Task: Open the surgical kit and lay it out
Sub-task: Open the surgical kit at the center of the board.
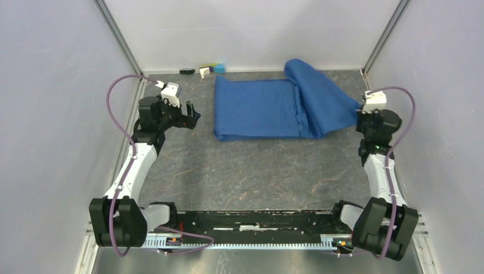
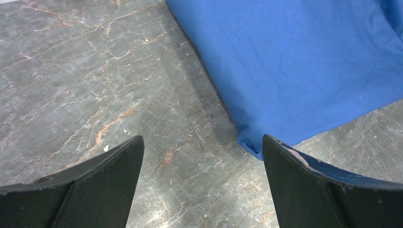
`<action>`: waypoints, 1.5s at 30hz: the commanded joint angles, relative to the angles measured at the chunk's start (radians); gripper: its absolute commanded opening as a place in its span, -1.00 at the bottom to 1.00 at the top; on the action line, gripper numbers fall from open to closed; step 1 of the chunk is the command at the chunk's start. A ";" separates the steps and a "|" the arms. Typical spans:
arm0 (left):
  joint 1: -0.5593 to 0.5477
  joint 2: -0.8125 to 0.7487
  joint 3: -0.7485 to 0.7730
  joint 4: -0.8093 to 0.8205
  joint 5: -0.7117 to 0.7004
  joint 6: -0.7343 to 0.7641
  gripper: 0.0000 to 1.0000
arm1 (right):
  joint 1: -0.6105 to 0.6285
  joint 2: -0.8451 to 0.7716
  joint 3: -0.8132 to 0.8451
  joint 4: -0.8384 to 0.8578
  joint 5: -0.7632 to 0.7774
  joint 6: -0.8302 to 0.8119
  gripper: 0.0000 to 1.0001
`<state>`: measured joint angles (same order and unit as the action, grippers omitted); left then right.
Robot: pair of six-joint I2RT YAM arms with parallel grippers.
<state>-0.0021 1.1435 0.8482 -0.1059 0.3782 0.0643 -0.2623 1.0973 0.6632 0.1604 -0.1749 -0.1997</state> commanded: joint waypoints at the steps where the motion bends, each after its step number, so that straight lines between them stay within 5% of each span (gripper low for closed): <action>1: -0.009 0.035 0.051 0.056 0.065 -0.050 1.00 | -0.219 -0.018 -0.030 -0.038 0.013 -0.129 -0.56; 3: -0.012 0.052 0.053 0.072 0.070 -0.054 1.00 | -0.296 -0.009 -0.056 -0.011 -0.004 -0.165 -0.29; 11: -0.039 0.126 0.082 0.093 0.088 -0.106 1.00 | -0.393 0.034 -0.110 0.085 0.009 -0.242 0.08; 18: -0.246 0.207 0.153 0.073 0.000 0.023 1.00 | -0.358 -0.059 -0.088 -0.001 -0.283 -0.201 0.64; 24: -0.501 0.381 0.322 -0.015 -0.145 0.247 1.00 | -0.153 -0.104 -0.094 -0.050 -0.319 -0.174 0.67; 35: -0.881 0.672 0.554 -0.076 -0.397 0.616 1.00 | -0.143 -0.058 -0.056 -0.232 -0.415 -0.220 0.64; 45: -1.009 0.953 0.796 -0.084 -0.556 0.693 0.92 | -0.176 -0.038 -0.078 -0.232 -0.437 -0.234 0.62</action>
<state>-1.0058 2.0323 1.5440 -0.1936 -0.0799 0.6884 -0.4202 1.0492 0.5671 -0.0727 -0.5797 -0.4175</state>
